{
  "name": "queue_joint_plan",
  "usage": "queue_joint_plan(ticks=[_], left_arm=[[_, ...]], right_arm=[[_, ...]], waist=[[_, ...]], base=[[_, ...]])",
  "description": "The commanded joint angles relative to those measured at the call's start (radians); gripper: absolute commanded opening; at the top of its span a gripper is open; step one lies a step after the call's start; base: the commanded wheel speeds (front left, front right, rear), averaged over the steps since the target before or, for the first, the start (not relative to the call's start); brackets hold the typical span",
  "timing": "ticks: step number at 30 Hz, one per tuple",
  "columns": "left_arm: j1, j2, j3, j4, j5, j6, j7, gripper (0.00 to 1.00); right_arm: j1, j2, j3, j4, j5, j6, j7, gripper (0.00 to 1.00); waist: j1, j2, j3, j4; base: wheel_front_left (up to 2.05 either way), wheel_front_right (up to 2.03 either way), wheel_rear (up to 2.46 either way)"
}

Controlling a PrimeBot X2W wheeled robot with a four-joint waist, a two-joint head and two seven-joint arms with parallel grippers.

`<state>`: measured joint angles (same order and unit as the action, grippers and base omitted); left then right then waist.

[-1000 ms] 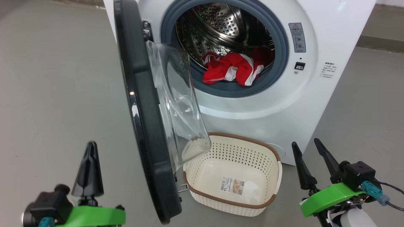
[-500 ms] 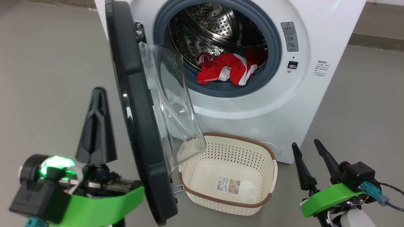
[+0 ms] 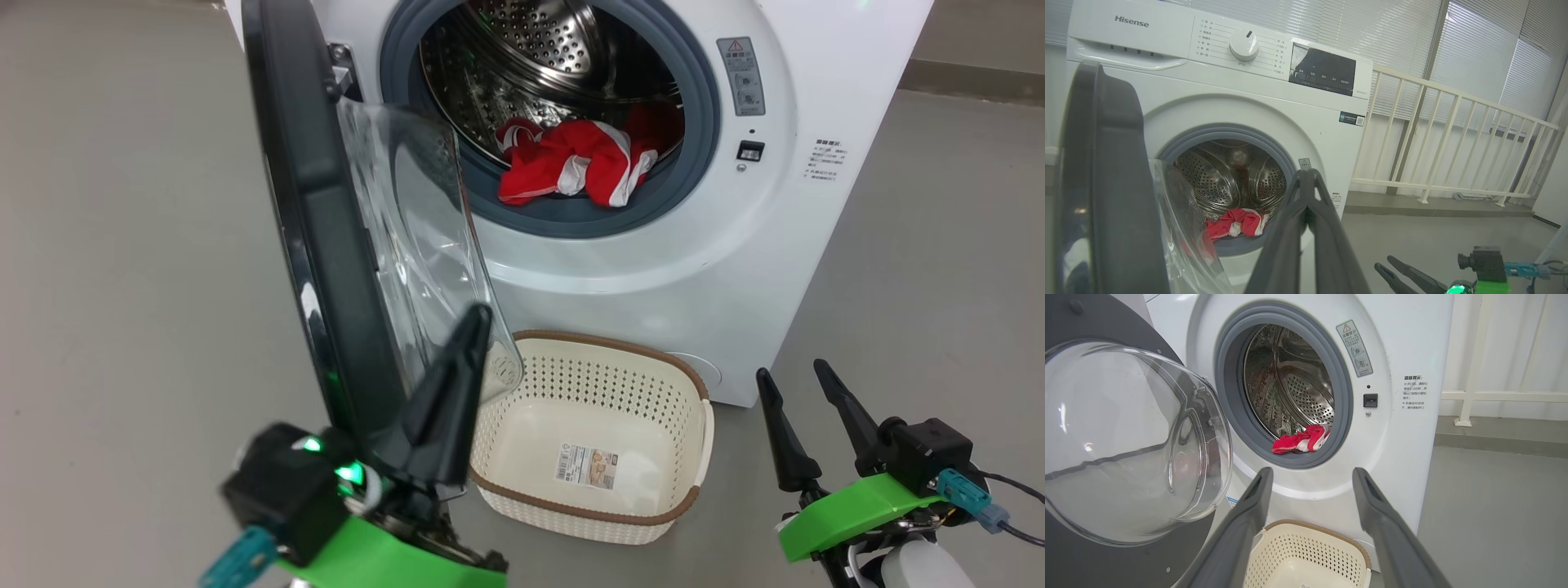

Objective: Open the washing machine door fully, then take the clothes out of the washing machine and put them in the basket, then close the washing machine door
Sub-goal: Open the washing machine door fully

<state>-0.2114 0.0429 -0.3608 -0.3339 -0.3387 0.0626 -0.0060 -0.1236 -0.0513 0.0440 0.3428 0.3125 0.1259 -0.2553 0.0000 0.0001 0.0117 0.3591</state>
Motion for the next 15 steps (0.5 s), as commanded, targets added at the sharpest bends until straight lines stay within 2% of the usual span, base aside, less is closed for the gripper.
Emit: queue_joint_plan(ticks=[1,10,15], left_arm=[[0.015,0.007,0.007,0.002,-0.030,0.006,0.028,0.00],[0.059,0.017,-0.010,0.139,-0.067,0.019,0.085,0.00],[0.070,0.023,0.016,0.209,-0.080,0.043,0.094,0.00]], right_arm=[[-0.023,0.001,0.017,-0.025,0.004,0.005,-0.006,1.00],[-0.028,0.001,0.016,-0.023,0.005,0.005,-0.006,1.00],[-0.031,0.001,0.017,-0.024,0.003,0.005,-0.006,1.00]], waist=[[0.0000,-0.0001,0.004,0.000],[0.0000,-0.0001,0.010,-0.002],[0.0000,-0.0001,0.017,-0.005]], base=[[0.00,0.00,0.00],[0.00,0.00,0.00],[0.00,0.00,0.00]])
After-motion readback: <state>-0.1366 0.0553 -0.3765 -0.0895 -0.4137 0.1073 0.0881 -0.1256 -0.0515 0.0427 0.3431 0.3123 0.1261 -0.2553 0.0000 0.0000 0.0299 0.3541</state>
